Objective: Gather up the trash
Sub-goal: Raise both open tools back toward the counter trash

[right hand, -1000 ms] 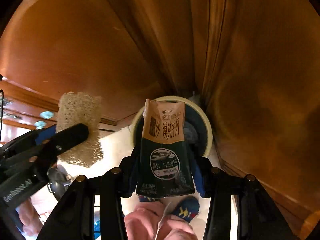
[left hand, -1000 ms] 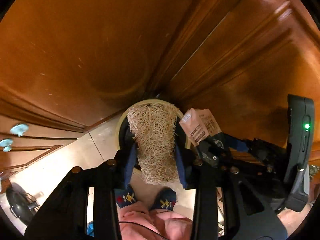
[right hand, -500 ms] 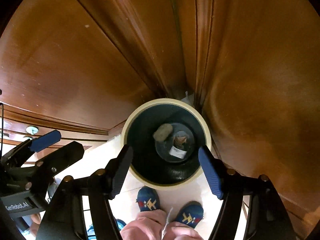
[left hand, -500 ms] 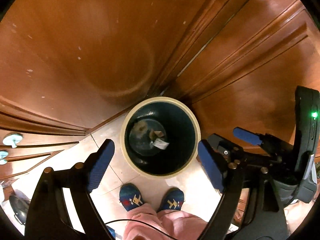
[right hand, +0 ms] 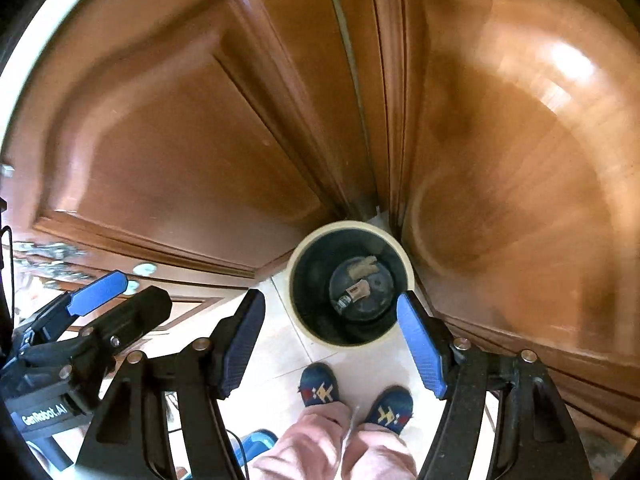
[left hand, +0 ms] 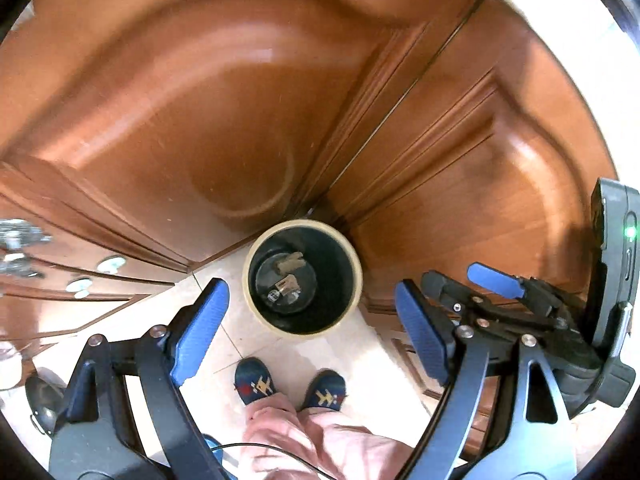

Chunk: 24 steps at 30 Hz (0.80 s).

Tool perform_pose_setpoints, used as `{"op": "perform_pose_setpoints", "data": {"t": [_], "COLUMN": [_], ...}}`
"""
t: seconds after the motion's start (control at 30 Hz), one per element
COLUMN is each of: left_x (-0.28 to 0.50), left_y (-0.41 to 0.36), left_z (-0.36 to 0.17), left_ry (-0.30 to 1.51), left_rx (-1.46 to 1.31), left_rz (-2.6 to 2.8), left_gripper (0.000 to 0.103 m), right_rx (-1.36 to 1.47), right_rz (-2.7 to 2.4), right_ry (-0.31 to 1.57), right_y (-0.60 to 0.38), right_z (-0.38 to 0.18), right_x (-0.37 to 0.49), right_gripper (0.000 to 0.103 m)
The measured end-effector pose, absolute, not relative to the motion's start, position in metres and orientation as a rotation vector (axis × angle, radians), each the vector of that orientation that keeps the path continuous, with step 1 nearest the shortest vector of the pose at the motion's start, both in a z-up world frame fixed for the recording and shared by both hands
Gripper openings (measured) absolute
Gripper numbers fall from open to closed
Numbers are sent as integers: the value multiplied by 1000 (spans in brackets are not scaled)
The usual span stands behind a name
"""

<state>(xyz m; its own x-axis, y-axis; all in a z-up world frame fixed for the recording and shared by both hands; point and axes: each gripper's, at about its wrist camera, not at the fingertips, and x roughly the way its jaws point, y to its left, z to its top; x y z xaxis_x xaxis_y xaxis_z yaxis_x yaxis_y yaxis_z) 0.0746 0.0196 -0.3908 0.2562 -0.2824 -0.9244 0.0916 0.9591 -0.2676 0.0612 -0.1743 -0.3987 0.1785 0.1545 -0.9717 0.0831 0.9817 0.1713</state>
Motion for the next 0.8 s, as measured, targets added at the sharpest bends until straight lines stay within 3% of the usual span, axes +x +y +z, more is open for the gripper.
{"op": "perform_pose_setpoints", "data": {"t": [0.53,0.8], "left_x": [23,5], "left_y": [38,38], "left_z": [-178,-112], "left_ry": [1145,1057], "left_rx": [-197,-176], "left_rz": [-193,-154], "left_gripper": [83,83], "right_rx": [166,146], "right_rz": [185,244], "right_ry": [1300,1176], "right_y": [-163,-165], "right_z": [-185,-111], "right_x": [20,7], "right_gripper": [70,70]}}
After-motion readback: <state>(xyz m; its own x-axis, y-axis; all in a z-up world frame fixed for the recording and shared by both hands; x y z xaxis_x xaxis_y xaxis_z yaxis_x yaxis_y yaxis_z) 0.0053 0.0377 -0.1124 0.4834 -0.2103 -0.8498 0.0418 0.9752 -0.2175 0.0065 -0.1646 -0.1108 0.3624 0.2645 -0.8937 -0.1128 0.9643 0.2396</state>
